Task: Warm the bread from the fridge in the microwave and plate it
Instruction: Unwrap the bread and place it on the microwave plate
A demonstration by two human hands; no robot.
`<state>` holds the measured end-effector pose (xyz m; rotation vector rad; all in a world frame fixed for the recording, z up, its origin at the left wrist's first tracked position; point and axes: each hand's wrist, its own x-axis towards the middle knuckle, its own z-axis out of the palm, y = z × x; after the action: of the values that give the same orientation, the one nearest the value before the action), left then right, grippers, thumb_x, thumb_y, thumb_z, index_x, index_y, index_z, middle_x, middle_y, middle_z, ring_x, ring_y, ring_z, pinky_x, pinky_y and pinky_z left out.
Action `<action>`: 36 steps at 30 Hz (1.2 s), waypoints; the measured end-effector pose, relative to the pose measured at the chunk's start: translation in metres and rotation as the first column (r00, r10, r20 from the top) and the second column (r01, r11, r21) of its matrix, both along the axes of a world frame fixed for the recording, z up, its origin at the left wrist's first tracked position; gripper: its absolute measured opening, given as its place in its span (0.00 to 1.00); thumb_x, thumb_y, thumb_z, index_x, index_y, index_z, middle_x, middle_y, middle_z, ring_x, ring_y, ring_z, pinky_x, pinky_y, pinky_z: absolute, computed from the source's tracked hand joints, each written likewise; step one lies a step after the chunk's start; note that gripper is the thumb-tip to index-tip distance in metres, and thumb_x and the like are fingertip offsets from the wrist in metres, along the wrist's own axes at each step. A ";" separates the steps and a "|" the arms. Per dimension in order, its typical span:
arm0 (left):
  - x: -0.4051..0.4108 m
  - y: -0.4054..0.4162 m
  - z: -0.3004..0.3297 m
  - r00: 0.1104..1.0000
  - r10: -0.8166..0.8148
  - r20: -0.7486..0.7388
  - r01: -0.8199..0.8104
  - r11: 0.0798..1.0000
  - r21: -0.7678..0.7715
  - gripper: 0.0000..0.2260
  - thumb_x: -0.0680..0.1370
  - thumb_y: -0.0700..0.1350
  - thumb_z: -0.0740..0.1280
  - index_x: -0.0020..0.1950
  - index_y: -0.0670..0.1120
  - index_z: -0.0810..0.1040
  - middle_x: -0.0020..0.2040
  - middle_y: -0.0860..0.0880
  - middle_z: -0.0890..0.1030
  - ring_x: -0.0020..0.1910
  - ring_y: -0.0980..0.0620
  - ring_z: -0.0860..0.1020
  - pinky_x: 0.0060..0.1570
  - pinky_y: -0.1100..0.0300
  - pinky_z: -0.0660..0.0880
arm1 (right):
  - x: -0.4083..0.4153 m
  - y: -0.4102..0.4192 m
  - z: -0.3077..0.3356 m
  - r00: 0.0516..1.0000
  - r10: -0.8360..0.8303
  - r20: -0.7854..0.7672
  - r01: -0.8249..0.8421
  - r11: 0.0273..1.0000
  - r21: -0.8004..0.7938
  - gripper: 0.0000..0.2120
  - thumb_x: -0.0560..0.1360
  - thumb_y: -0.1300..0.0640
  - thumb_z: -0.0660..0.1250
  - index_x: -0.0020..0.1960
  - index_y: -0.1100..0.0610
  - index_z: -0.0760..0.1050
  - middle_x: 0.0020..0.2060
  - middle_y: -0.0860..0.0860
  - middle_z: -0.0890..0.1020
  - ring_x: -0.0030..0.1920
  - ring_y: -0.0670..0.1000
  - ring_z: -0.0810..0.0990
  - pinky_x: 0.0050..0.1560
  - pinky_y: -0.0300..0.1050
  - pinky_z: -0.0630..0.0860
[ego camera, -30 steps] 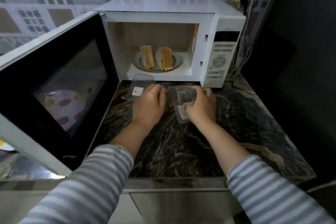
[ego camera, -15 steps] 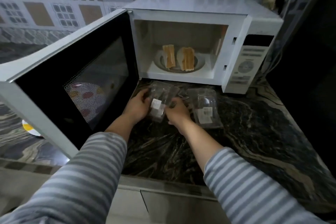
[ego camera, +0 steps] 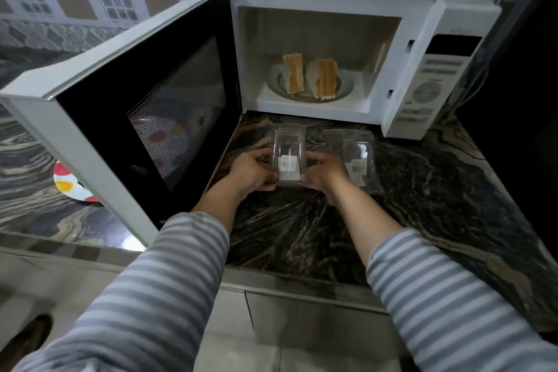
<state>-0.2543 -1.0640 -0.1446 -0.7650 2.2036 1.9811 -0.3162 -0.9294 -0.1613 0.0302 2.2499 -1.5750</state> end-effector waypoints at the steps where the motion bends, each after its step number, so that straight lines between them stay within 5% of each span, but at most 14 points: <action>1: 0.000 0.000 -0.001 1.000 0.004 0.005 -0.004 1.000 0.007 0.29 0.73 0.25 0.65 0.71 0.45 0.69 0.41 0.46 0.77 0.40 0.50 0.77 0.28 0.62 0.78 | -0.001 0.000 -0.002 1.000 -0.008 0.013 0.008 1.000 -0.003 0.30 0.66 0.75 0.71 0.65 0.55 0.76 0.55 0.57 0.82 0.52 0.57 0.81 0.52 0.51 0.81; 4: 0.000 0.001 0.000 0.999 0.032 0.021 -0.033 0.998 0.051 0.28 0.73 0.25 0.65 0.70 0.46 0.69 0.42 0.45 0.78 0.42 0.50 0.78 0.29 0.62 0.79 | 0.002 0.002 0.004 0.999 -0.003 0.038 0.002 1.000 0.022 0.28 0.70 0.73 0.69 0.67 0.52 0.74 0.58 0.56 0.80 0.49 0.55 0.81 0.36 0.45 0.81; 7: -0.001 0.001 0.000 0.998 0.055 0.029 -0.057 0.995 0.082 0.28 0.73 0.26 0.67 0.69 0.47 0.70 0.49 0.42 0.79 0.47 0.48 0.78 0.30 0.62 0.79 | 0.003 0.004 0.009 0.997 0.061 0.038 -0.065 0.990 0.126 0.26 0.76 0.67 0.65 0.70 0.49 0.69 0.49 0.55 0.80 0.33 0.50 0.78 0.27 0.41 0.78; 12: -0.001 0.005 -0.001 0.998 0.049 0.027 -0.050 0.998 0.048 0.28 0.72 0.28 0.69 0.69 0.46 0.69 0.40 0.48 0.79 0.38 0.53 0.78 0.29 0.64 0.78 | 0.000 0.008 0.009 0.995 0.072 0.067 -0.080 0.990 0.118 0.26 0.76 0.68 0.66 0.70 0.50 0.70 0.50 0.56 0.79 0.35 0.49 0.78 0.34 0.41 0.80; 21: -0.002 0.008 0.002 0.998 0.032 0.060 -0.029 0.998 -0.051 0.27 0.73 0.26 0.67 0.69 0.45 0.69 0.42 0.46 0.78 0.36 0.52 0.77 0.25 0.65 0.76 | 0.004 0.006 -0.001 0.999 -0.007 -0.044 0.012 0.993 0.114 0.27 0.73 0.70 0.68 0.68 0.50 0.72 0.52 0.56 0.82 0.36 0.49 0.80 0.38 0.43 0.82; 26: -0.006 0.011 0.004 0.995 0.066 0.069 -0.057 0.991 -0.124 0.25 0.73 0.29 0.68 0.67 0.46 0.70 0.39 0.48 0.76 0.35 0.53 0.75 0.23 0.64 0.75 | 0.011 0.003 0.000 0.990 0.020 -0.143 0.009 0.980 0.200 0.25 0.73 0.69 0.66 0.65 0.47 0.75 0.58 0.53 0.81 0.52 0.55 0.82 0.50 0.51 0.82; 29: -0.005 0.005 0.000 0.996 -0.036 0.082 0.059 0.950 -0.306 0.28 0.72 0.34 0.72 0.69 0.47 0.68 0.47 0.47 0.81 0.47 0.48 0.80 0.42 0.55 0.79 | 0.017 0.007 0.009 0.979 0.117 -0.166 -0.064 0.954 0.294 0.24 0.75 0.66 0.65 0.68 0.50 0.72 0.59 0.53 0.80 0.54 0.56 0.81 0.54 0.47 0.79; 32: -0.006 0.001 -0.003 0.995 -0.095 0.037 0.100 0.851 -0.515 0.35 0.71 0.44 0.75 0.74 0.48 0.63 0.64 0.44 0.76 0.62 0.45 0.75 0.62 0.54 0.72 | 0.024 0.017 0.026 0.934 0.195 -0.301 -0.039 0.890 0.454 0.17 0.78 0.60 0.63 0.66 0.53 0.74 0.58 0.54 0.80 0.56 0.56 0.79 0.51 0.41 0.72; 36: -0.010 0.007 -0.002 0.978 -0.109 -0.175 -0.012 0.820 -0.572 0.42 0.72 0.55 0.72 0.78 0.55 0.49 0.73 0.43 0.60 0.69 0.43 0.68 0.68 0.50 0.65 | 0.021 0.043 0.039 0.711 0.121 -0.693 0.195 0.913 0.359 0.14 0.77 0.59 0.62 0.62 0.52 0.76 0.55 0.52 0.80 0.56 0.54 0.77 0.54 0.46 0.74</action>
<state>-0.2641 -1.0567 -0.1468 -0.5533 2.9597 1.4120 -0.2951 -0.8868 -0.1221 -0.5078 3.1672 -1.2048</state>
